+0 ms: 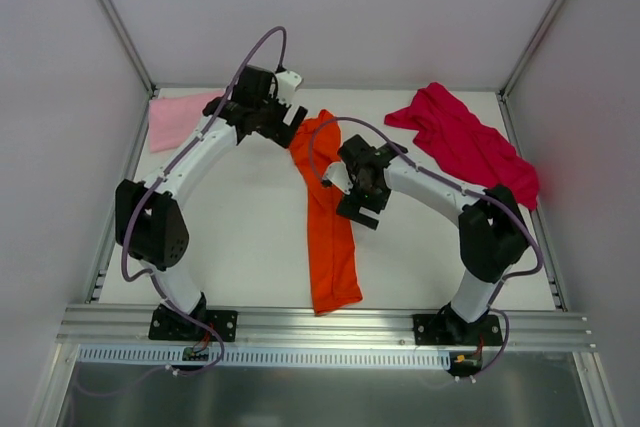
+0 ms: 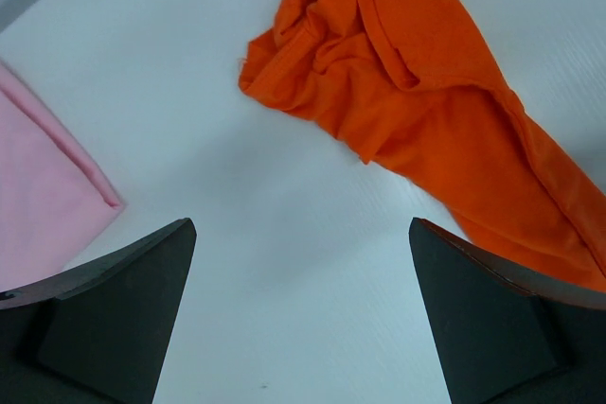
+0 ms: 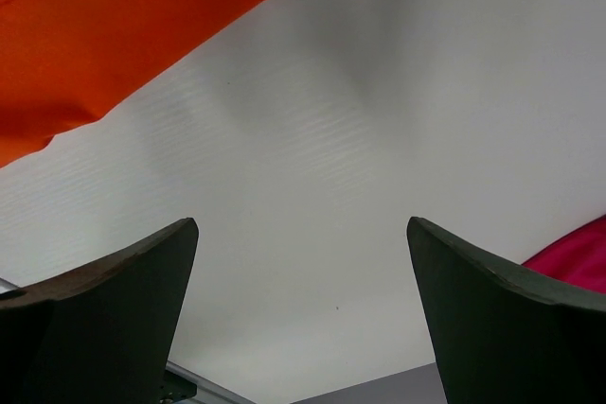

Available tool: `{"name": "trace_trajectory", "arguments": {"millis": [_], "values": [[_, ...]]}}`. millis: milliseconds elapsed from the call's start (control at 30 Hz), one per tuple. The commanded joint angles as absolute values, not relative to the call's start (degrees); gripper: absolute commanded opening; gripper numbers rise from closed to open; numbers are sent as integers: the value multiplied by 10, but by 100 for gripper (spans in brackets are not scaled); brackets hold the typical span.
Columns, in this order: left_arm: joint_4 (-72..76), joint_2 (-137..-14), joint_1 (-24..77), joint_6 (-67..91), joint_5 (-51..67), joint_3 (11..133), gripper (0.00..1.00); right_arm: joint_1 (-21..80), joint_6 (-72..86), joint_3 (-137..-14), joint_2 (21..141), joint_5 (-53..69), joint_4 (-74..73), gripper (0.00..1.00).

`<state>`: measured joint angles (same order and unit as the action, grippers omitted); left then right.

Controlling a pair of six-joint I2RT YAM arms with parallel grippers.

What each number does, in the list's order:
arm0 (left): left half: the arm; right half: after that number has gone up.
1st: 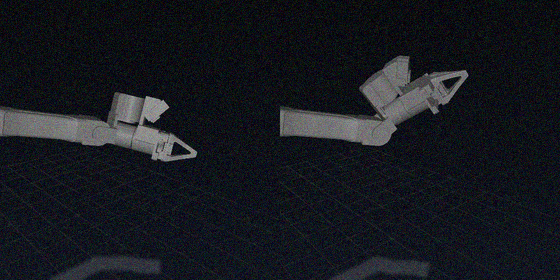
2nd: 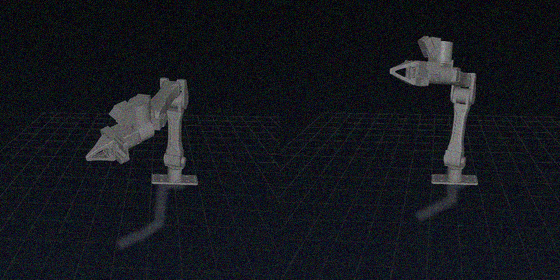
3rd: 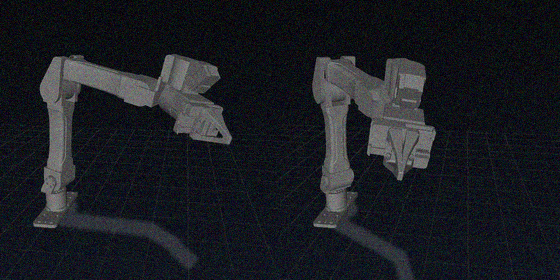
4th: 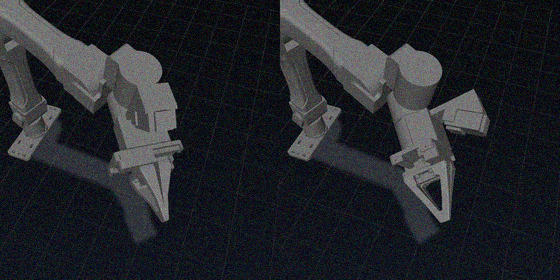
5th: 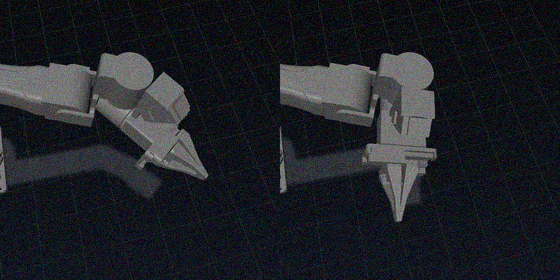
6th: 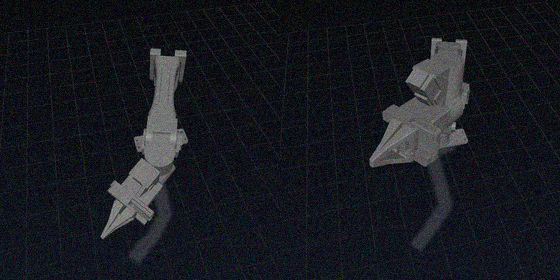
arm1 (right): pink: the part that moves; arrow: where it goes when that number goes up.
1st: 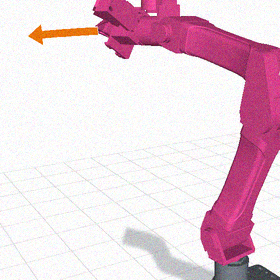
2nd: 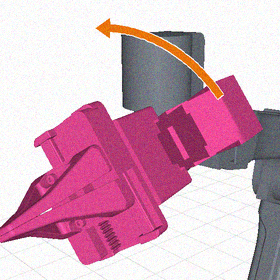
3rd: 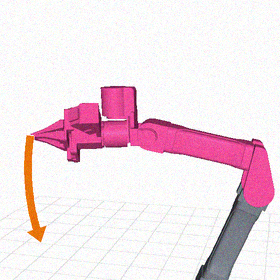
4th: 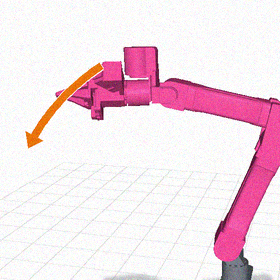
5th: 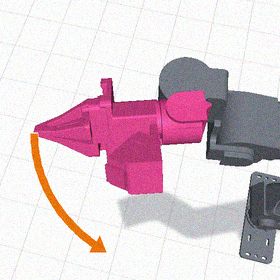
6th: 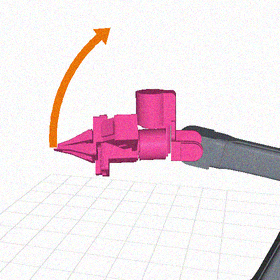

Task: Fold and stack the t-shirts
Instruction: Rotate the tshirt 90 degrees, then grab the bottom of the folded rectangular tshirt with right arm

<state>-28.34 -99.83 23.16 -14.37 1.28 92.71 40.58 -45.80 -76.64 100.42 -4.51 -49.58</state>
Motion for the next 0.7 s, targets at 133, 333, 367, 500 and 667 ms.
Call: {"name": "trace_trajectory", "arguments": {"millis": [133, 333, 367, 500, 667], "values": [[-259, -919, 227, -122, 96, 788, 99, 403, -455, -781, 958, -40, -505, 100], [-251, -877, 224, -136, 89, 726, 99, 409, -502, -746, 912, 30, -551, 100], [-251, -870, 224, -137, 91, 720, 99, 410, -508, -745, 904, 51, -562, 100], [-250, -832, 224, -130, 119, 688, 99, 411, -521, -739, 897, 109, -601, 100], [-244, -777, 224, -135, 120, 628, 99, 446, -526, -721, 878, 135, -639, 100]]}}
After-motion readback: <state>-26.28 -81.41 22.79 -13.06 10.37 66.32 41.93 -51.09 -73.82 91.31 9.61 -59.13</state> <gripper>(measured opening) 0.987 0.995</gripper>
